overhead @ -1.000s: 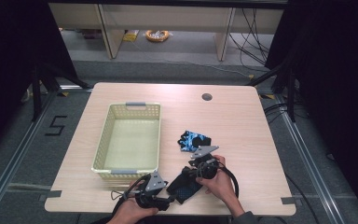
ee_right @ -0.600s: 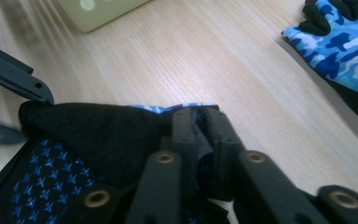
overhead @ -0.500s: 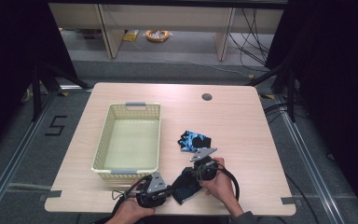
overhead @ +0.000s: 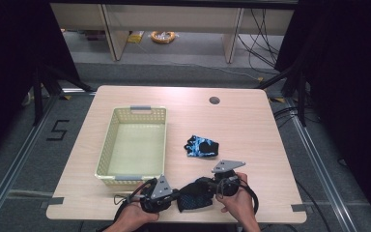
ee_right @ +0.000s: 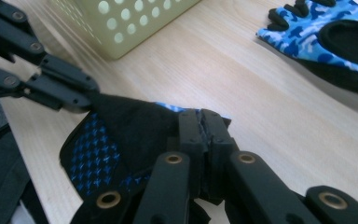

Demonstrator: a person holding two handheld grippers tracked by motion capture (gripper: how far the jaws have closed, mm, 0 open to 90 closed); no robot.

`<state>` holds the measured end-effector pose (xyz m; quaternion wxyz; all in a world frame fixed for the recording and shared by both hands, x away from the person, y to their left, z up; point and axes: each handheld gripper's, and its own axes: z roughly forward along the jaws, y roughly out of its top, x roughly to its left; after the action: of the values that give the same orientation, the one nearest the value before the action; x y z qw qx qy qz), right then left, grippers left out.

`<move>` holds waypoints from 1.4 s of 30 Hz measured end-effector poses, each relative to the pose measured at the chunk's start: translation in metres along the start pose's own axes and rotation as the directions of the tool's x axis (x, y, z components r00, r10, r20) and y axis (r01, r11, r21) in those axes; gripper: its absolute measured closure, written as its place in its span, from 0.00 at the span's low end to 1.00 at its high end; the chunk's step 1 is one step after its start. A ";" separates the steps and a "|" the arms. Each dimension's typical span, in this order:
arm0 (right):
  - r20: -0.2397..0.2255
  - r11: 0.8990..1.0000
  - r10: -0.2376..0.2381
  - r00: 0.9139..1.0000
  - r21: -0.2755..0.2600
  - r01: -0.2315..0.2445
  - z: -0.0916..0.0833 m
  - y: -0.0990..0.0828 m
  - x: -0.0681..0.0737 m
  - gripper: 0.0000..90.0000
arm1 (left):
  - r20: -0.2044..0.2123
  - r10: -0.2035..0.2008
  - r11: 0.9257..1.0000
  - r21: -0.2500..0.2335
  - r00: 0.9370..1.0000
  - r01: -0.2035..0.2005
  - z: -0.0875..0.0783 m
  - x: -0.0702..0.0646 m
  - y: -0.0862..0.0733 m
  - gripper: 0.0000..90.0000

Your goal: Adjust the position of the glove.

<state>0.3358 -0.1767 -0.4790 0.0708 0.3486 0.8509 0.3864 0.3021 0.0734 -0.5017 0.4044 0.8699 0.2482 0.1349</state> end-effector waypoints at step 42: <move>0.219 0.997 -0.044 0.975 -0.057 0.057 -0.012 0.011 -0.028 0.64 | -0.011 -0.023 1.000 -0.020 1.000 0.022 -0.024 -0.004 -0.001 0.56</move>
<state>0.3578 -0.1966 -0.4675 0.1843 0.3648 0.8341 0.3704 0.2879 0.0874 -0.4877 0.4133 0.8620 0.2590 0.1378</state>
